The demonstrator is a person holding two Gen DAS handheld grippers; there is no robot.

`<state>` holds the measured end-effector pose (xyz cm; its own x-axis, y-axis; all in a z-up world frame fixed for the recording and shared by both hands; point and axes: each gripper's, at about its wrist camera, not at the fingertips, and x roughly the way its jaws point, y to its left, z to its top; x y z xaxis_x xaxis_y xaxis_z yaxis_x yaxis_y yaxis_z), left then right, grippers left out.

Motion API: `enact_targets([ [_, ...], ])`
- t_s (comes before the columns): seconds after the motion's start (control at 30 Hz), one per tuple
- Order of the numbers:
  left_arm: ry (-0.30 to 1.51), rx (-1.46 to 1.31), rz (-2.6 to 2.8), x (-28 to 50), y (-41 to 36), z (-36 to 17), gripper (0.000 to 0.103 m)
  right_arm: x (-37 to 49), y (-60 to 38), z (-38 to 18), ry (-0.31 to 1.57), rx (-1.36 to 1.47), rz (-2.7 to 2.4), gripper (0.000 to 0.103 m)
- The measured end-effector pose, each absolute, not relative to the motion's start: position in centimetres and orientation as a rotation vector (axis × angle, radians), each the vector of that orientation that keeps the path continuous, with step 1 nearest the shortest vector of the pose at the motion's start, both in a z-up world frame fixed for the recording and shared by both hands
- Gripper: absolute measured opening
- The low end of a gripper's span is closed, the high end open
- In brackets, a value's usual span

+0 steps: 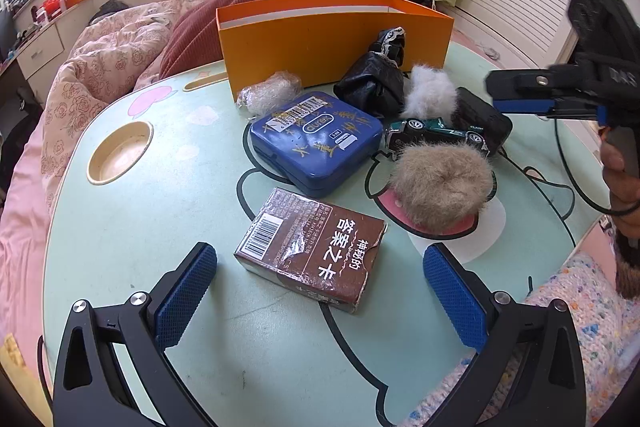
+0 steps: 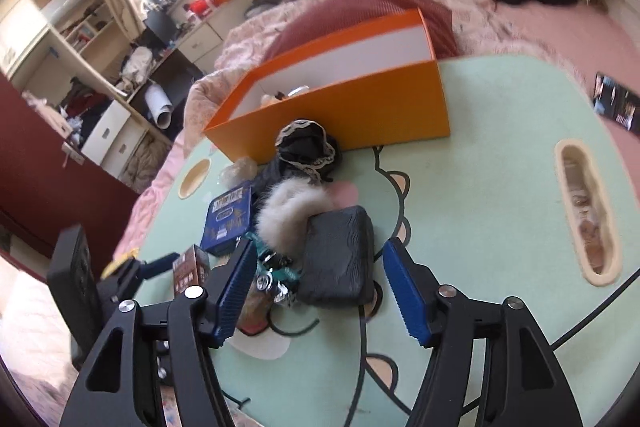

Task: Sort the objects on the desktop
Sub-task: 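Lift the black case out and set it on the table, right gripper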

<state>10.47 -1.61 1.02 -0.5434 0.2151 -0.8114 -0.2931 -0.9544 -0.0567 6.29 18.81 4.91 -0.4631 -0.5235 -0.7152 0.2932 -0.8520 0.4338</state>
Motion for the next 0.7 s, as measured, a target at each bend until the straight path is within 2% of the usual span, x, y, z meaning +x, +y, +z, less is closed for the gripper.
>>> enact_targets([
  [0.23,0.124,-1.313,2.528,10.5,-1.6,1.0,0.103,10.4,17.8,3.3,-0.006,1.268,-2.421,0.073],
  [0.27,0.124,-1.313,2.528,10.5,-1.6,1.0,0.103,10.4,17.5,2.5,0.016,1.302,-2.424,0.076],
  [0.33,0.128,-1.312,2.529,10.5,-1.6,1.0,0.103,10.9,17.1,1.9,0.067,1.272,-2.466,0.089],
  [0.37,0.126,-1.313,2.529,10.5,-1.6,1.0,0.103,11.0,16.5,1.6,0.119,1.261,-2.483,0.100],
  [0.4,0.126,-1.313,2.529,10.5,-1.6,1.0,0.103,11.1,15.6,1.1,0.201,1.261,-2.496,0.103],
  [0.7,0.132,-1.320,2.524,10.6,-1.6,0.9,0.103,11.0,15.0,0.7,0.239,1.220,-2.455,0.103],
])
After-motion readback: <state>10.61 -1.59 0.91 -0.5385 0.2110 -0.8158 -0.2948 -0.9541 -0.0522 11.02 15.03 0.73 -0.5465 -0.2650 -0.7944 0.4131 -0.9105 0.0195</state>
